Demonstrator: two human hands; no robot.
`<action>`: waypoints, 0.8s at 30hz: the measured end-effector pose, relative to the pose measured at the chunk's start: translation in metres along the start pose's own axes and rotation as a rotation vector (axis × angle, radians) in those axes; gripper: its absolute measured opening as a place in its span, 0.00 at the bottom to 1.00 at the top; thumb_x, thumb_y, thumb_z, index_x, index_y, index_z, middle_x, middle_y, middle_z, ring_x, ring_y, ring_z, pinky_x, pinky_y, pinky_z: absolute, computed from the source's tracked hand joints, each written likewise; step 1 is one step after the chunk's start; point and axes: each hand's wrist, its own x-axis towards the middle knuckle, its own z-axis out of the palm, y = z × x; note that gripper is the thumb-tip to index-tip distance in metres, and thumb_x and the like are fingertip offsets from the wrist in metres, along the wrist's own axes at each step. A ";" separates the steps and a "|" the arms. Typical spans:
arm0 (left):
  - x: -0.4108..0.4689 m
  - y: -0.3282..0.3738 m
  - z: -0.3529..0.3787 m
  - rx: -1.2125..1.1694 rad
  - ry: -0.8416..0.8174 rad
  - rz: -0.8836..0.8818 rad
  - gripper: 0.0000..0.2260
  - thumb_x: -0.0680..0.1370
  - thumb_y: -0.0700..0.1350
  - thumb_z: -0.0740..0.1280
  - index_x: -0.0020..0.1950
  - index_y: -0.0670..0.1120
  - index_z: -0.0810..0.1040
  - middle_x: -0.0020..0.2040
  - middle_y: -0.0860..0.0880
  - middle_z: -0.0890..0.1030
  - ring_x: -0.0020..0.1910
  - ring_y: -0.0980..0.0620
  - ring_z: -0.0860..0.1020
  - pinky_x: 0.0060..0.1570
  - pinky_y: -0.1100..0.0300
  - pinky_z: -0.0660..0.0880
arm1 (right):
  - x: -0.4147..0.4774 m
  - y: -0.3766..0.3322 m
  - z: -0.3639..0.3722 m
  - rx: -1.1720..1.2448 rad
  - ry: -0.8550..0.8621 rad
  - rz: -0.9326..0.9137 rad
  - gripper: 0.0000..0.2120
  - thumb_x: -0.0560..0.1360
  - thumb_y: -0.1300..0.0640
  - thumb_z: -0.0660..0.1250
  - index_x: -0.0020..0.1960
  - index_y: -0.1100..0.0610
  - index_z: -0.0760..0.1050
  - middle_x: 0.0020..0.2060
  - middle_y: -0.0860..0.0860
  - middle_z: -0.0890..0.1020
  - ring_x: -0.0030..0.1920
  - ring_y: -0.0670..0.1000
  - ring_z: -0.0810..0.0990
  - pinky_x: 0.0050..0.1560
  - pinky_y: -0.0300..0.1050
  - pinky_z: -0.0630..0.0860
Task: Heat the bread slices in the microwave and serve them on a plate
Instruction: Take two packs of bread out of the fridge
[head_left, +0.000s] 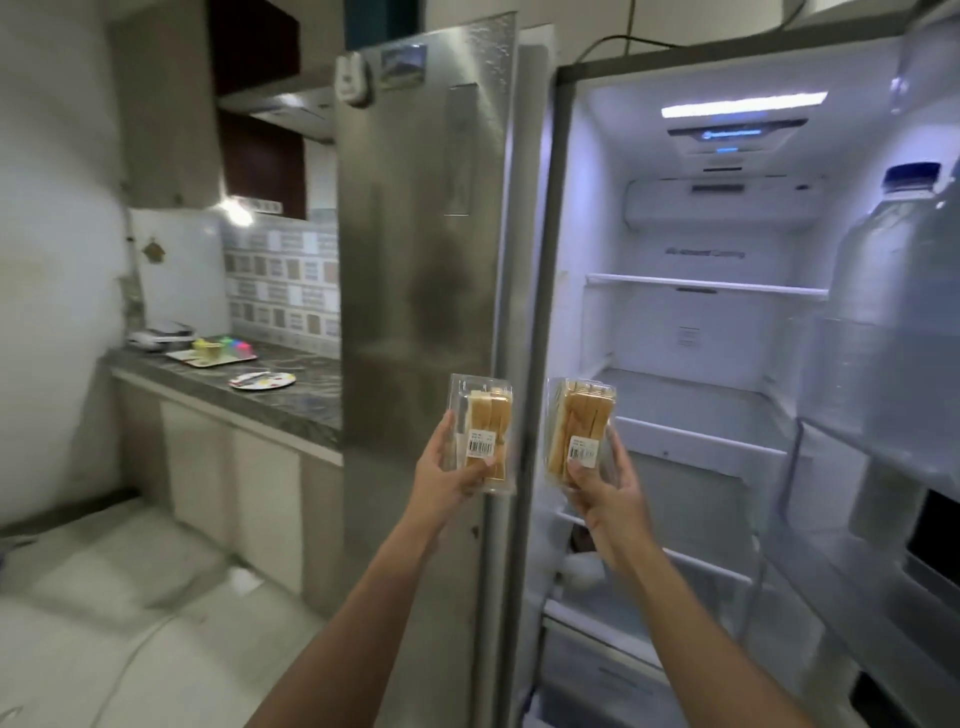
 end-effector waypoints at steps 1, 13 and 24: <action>-0.006 0.012 -0.014 0.009 0.029 0.014 0.40 0.67 0.30 0.73 0.75 0.48 0.60 0.68 0.41 0.72 0.56 0.45 0.78 0.52 0.54 0.79 | -0.004 0.007 0.016 -0.024 -0.029 0.011 0.35 0.72 0.70 0.64 0.74 0.48 0.58 0.56 0.53 0.80 0.49 0.54 0.82 0.46 0.46 0.81; -0.015 0.113 -0.258 0.165 0.289 0.068 0.38 0.70 0.29 0.70 0.74 0.51 0.61 0.63 0.41 0.76 0.56 0.45 0.79 0.51 0.49 0.78 | 0.037 0.149 0.241 -0.045 -0.224 0.164 0.33 0.72 0.71 0.65 0.73 0.52 0.61 0.53 0.54 0.80 0.32 0.43 0.83 0.30 0.33 0.79; 0.035 0.171 -0.420 0.176 0.427 0.132 0.37 0.71 0.29 0.68 0.74 0.52 0.59 0.62 0.40 0.75 0.55 0.43 0.77 0.45 0.55 0.78 | 0.095 0.252 0.379 -0.126 -0.347 0.204 0.34 0.70 0.68 0.70 0.72 0.49 0.64 0.56 0.53 0.81 0.40 0.46 0.85 0.35 0.37 0.80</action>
